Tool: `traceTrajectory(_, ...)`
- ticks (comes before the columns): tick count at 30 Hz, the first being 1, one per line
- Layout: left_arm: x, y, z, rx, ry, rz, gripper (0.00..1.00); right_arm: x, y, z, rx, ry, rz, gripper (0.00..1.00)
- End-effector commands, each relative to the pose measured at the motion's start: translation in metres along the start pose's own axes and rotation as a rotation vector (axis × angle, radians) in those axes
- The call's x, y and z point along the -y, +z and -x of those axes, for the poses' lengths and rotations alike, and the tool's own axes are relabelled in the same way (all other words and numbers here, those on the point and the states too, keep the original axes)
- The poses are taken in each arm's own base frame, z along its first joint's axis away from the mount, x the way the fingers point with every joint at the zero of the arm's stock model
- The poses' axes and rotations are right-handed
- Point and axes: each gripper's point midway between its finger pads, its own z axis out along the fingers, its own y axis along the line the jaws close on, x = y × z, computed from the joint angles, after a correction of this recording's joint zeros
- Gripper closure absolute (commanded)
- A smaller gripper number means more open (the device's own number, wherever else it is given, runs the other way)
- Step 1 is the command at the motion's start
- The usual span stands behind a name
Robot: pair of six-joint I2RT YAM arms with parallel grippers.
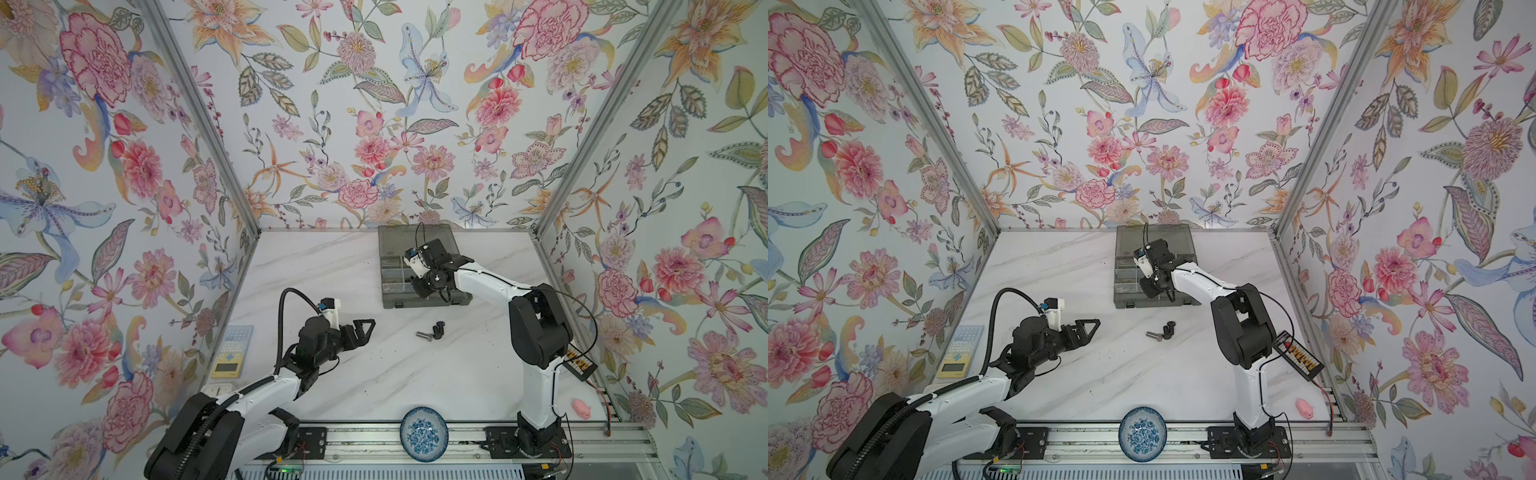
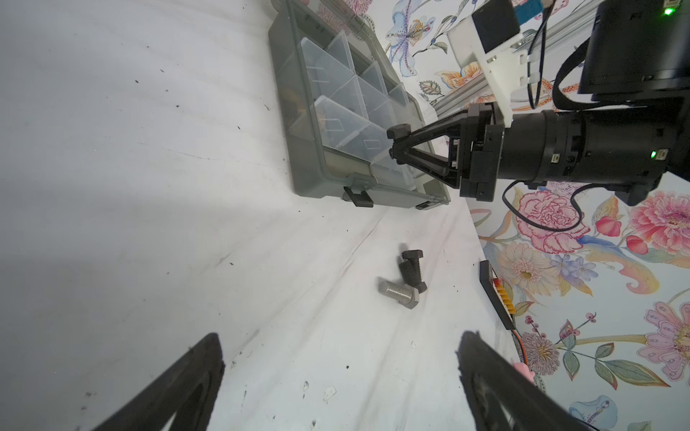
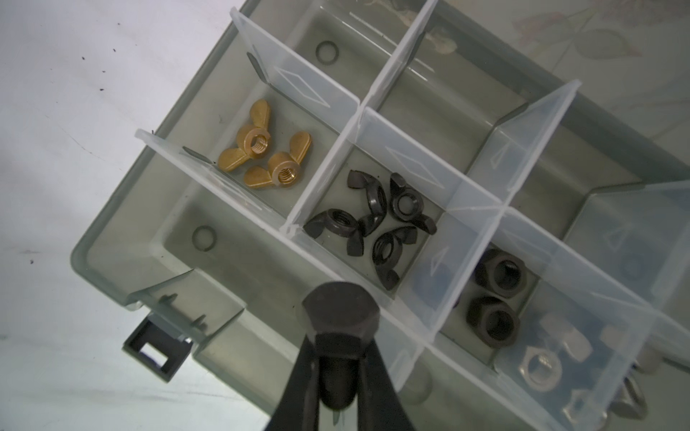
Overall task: Sort the screws and nuts into containers
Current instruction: 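Carry the dark bolt with the right gripper over the grey box, then open the right gripper to drop the bolt into the nearest compartment, then move the right gripper back down to the remaining dark bolts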
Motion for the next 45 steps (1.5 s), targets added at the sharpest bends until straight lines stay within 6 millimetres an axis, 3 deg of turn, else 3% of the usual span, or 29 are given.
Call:
traceTrajectory(1, -0.004, 0.001, 0.001, 0.000, -0.014, 0.010, 0.00, -0.001, 0.004, -0.001, -0.020, -0.029, -0.016, 0.98)
traceTrajectory(9, -0.004, 0.003, 0.001, -0.006, -0.011, 0.007, 0.01, -0.004, 0.005, -0.001, -0.027, -0.036, -0.018, 0.85)
traceTrajectory(15, -0.005, 0.002, 0.000, -0.004, -0.012, 0.007, 0.00, -0.001, 0.003, -0.001, -0.028, -0.038, -0.047, 0.59)
traceTrajectory(19, -0.005, 0.001, 0.000, -0.002, -0.012, 0.007, 0.01, -0.002, -0.006, 0.002, -0.014, -0.032, -0.049, 0.54)
traceTrajectory(26, -0.005, 0.001, -0.001, -0.002, -0.014, 0.008, 0.01, -0.006, -0.038, 0.001, 0.031, -0.001, -0.034, 0.50)
traceTrajectory(34, -0.006, 0.001, -0.001, 0.000, -0.014, 0.012, 0.01, -0.011, -0.064, -0.038, 0.014, 0.112, -0.009, 0.46)
traceTrajectory(45, -0.006, 0.005, -0.002, -0.013, -0.016, 0.010, 0.01, -0.014, -0.065, -0.111, -0.099, 0.453, 0.004, 0.42)
